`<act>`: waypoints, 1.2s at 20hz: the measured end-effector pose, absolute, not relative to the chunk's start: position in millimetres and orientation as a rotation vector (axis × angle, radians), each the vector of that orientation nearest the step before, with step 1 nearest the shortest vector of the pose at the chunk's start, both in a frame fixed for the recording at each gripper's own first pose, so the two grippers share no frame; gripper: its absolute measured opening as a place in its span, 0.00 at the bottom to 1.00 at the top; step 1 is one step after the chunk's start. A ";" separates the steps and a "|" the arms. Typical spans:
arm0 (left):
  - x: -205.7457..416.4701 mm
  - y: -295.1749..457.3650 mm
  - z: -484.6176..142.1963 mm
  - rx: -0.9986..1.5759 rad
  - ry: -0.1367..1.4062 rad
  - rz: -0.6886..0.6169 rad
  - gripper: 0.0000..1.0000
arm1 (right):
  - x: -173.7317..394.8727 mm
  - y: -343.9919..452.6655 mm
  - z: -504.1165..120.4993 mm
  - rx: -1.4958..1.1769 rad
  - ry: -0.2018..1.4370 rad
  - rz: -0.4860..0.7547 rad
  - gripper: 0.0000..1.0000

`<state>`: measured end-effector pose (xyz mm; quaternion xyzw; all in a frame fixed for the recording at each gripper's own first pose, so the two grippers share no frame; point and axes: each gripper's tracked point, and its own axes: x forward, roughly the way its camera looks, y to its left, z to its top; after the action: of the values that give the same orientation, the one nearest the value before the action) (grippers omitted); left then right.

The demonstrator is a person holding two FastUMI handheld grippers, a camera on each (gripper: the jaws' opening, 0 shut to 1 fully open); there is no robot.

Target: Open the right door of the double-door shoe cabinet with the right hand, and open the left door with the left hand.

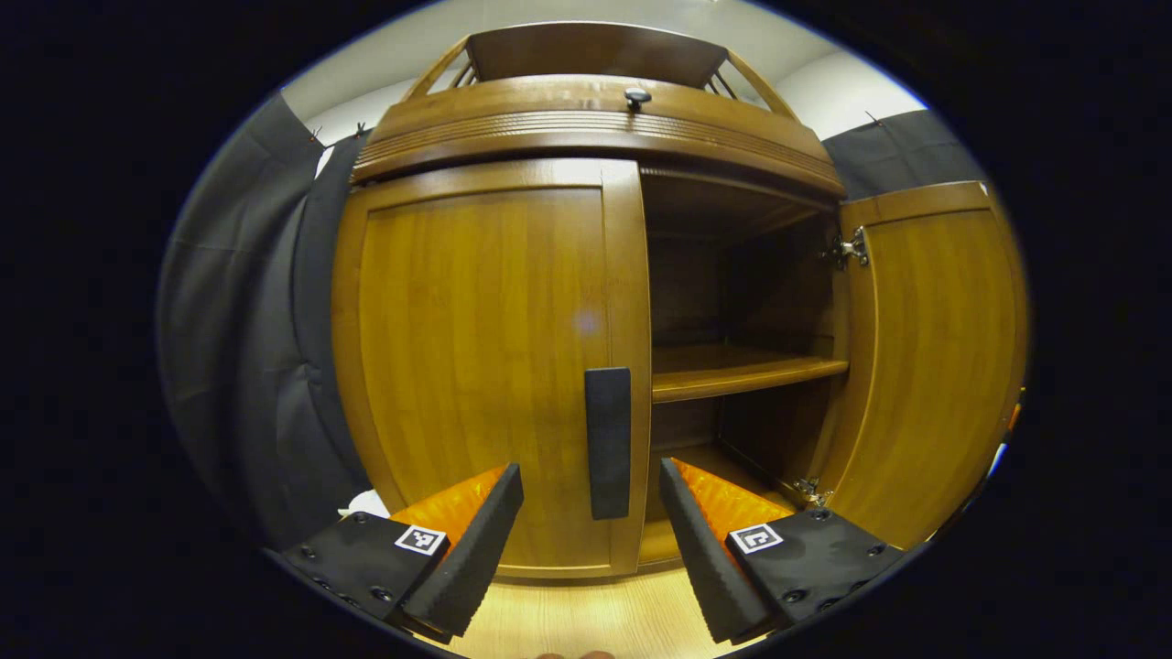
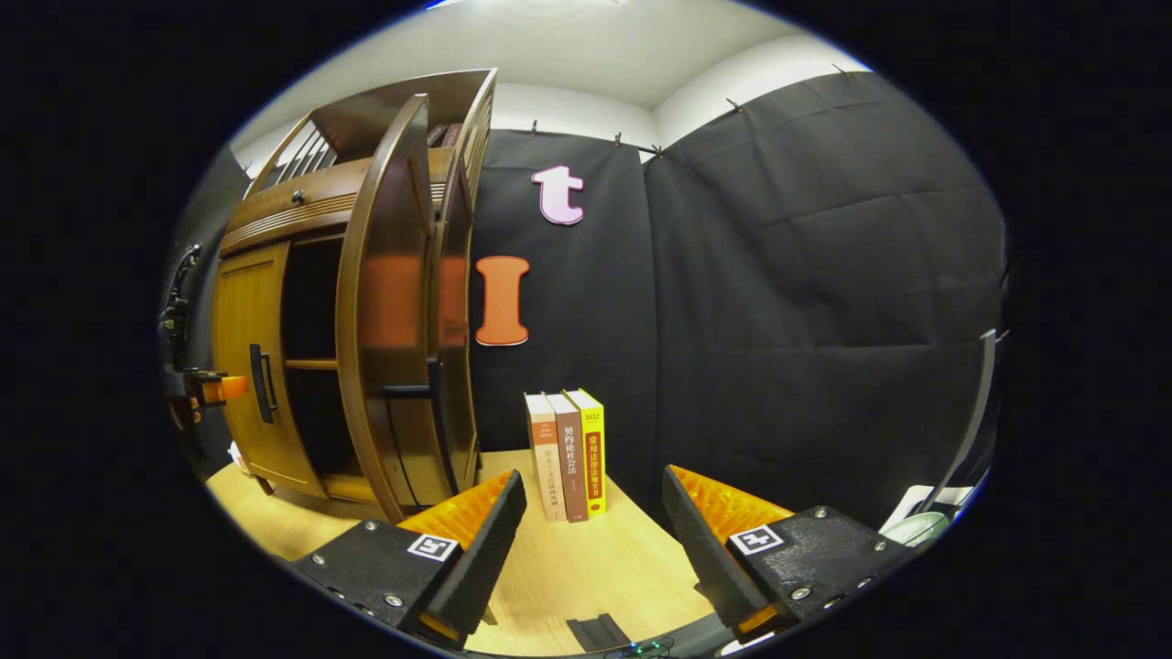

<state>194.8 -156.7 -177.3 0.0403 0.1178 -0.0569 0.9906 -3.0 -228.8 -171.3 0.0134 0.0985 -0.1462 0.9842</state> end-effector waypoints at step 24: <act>226.8 -165.7 -198.1 0.027 0.231 -0.160 0.31 | -14.8 -225.4 -157.8 0.039 0.150 -0.282 0.92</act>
<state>226.8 -165.7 -198.1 0.0136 0.1149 -0.0795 0.9901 -14.8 -225.4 -157.8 0.0193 0.0746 -0.1402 0.9871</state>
